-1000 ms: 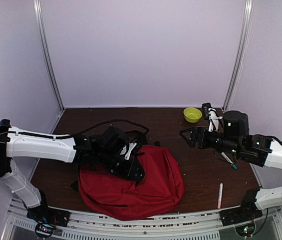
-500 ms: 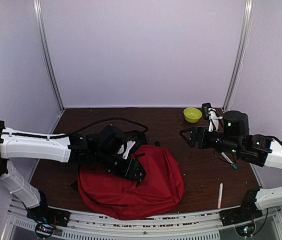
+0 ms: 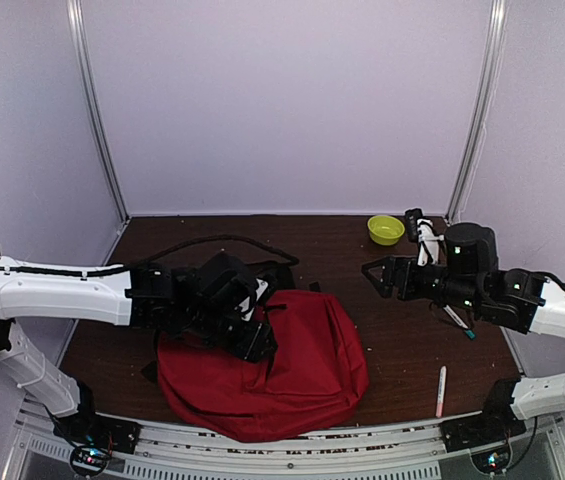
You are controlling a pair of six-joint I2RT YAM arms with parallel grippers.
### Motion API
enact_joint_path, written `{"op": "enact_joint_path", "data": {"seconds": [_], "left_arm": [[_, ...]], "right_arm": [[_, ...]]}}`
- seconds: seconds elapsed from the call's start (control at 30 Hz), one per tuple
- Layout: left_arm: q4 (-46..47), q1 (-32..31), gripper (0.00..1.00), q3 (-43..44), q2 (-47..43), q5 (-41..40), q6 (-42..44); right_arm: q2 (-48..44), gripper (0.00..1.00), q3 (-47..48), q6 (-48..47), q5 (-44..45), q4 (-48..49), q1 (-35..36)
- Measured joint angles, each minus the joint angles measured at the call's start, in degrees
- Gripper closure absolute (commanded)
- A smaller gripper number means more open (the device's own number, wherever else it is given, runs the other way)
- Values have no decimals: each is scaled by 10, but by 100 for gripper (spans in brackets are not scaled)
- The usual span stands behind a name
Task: Pack the student bag
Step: Place the pen in the lower front pocket of the bag, then pick up the pen from the corner of the board.
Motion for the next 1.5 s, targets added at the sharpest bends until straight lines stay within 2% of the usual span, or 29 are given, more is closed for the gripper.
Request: {"op": "enact_joint_path", "data": {"seconds": [0.33,0.53,0.83,0.93,1.2,1.37,1.5], "left_arm": [[6,-1,61,1,2,-75,-14],[2,-1,65,30,36,-114,-20],[-1,-1,66,42,52,-131,-21],[-3,-1,65,44,51,-137,-20],[-2,-1,64,30,6,-149,-7],[3,-1,64,25,-9,-156,2],[6,-1,64,2,-20,-156,3]], "right_arm": [[5,16,0,1,23,-9,0],[8,16,0,1,28,-14,-1],[7,14,0,2,50,-24,-4],[3,4,0,15,100,-57,-6],[-4,6,-2,156,274,-239,-28],[-4,6,-31,233,278,-317,-64],[26,12,-67,243,217,-343,-112]]}}
